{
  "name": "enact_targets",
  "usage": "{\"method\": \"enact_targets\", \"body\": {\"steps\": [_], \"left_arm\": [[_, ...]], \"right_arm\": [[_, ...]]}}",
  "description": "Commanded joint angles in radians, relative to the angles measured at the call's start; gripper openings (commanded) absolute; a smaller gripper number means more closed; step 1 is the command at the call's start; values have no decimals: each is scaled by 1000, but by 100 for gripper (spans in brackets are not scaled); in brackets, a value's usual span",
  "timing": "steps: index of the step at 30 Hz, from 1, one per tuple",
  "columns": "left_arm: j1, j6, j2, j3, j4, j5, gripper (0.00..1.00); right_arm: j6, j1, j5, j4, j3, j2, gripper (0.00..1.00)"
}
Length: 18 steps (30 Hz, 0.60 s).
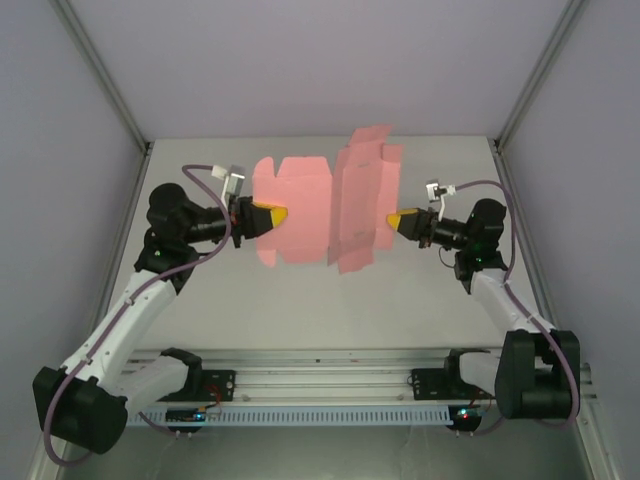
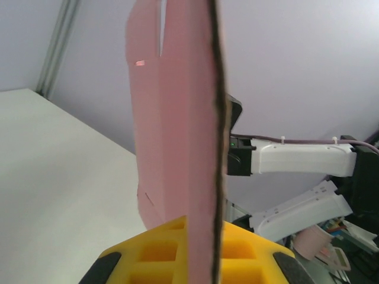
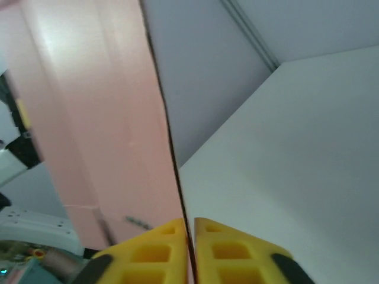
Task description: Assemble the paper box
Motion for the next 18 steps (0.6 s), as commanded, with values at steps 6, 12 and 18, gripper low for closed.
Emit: {"method": "enact_targets", "body": {"steps": [6, 12, 18], "left_arm": [[-6, 76, -5, -43, -141, -163, 4], [-5, 124, -18, -44, -462, -532, 100], [1, 119, -2, -61, -691, -795, 100]], "right_arm": [[179, 0, -1, 245, -23, 20, 0], [-554, 93, 317, -784, 142, -59, 0], [-739, 263, 680, -1091, 210, 18, 0]]}}
